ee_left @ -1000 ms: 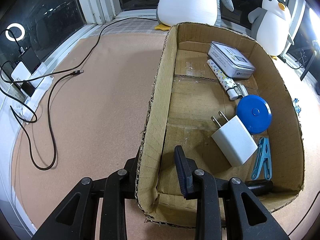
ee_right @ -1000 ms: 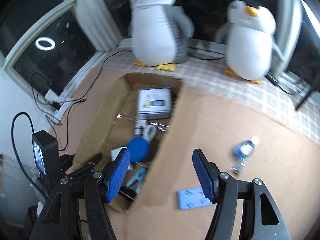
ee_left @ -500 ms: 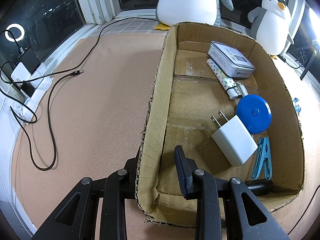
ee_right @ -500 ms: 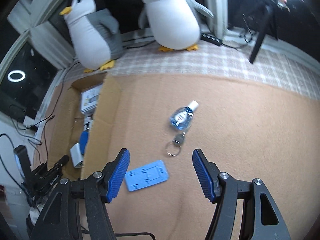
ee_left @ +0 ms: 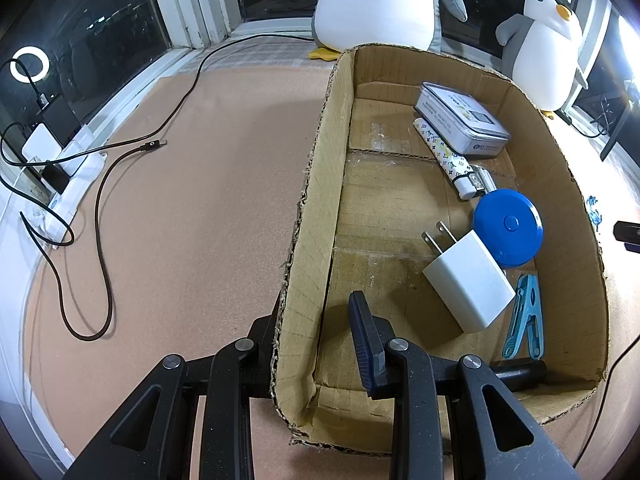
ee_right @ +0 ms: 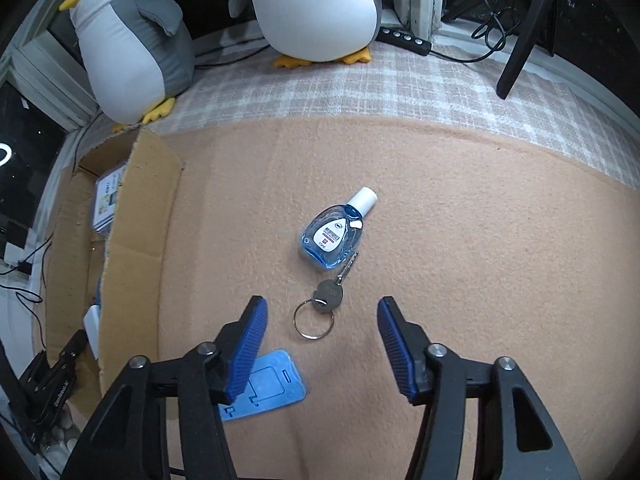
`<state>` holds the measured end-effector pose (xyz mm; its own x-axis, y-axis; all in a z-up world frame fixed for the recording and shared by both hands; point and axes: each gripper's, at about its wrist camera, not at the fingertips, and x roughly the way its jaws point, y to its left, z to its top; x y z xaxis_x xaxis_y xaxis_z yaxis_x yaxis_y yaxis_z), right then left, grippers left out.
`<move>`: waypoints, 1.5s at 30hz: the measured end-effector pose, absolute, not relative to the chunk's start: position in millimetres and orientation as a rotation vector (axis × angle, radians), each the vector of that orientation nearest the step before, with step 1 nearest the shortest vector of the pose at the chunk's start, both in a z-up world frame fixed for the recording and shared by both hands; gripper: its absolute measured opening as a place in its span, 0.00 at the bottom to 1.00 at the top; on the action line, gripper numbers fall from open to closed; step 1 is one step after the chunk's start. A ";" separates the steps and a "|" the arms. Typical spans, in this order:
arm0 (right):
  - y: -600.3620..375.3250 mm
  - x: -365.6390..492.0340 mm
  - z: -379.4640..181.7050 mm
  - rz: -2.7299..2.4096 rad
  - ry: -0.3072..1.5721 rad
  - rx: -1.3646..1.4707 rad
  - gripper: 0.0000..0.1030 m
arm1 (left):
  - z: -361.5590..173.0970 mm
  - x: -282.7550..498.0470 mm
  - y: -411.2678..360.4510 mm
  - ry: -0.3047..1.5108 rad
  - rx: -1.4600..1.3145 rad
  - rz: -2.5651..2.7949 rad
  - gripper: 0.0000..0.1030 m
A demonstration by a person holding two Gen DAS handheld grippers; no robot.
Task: Organize rigid objects
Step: 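Move the right gripper back and close it on the key ring, then carry the keys into the box and open the right gripper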
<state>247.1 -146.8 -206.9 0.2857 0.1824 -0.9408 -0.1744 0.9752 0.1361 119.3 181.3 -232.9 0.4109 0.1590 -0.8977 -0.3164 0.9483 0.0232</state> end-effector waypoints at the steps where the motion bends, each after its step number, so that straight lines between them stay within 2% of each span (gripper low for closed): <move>1: -145.3 248.6 -209.0 0.237 1.265 0.010 0.47 | -232.9 119.2 181.4 1.109 -0.159 0.301 0.30; 5: -139.4 254.5 -217.1 0.229 1.289 0.009 0.40 | -233.2 119.1 181.9 1.108 -0.162 0.299 0.30; 10: -128.1 256.4 -223.5 0.217 1.308 -0.042 0.37 | -233.1 118.8 182.4 1.106 -0.165 0.297 0.30; 20: -119.5 259.8 -226.8 0.185 1.322 -0.094 0.17 | -233.1 118.7 182.5 1.106 -0.164 0.297 0.30; 29: -129.2 263.6 -223.9 0.196 1.320 -0.076 0.09 | -232.5 119.1 182.9 1.106 -0.162 0.298 0.30; 45: -141.4 262.0 -212.7 0.207 1.296 -0.048 0.01 | -232.2 119.7 183.1 1.106 -0.161 0.299 0.30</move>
<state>262.0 -141.4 -212.7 0.2558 0.1253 -0.9586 -0.1793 0.9805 0.0803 119.7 183.1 -232.2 0.4136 0.1568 -0.8969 -0.3160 0.9485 0.0202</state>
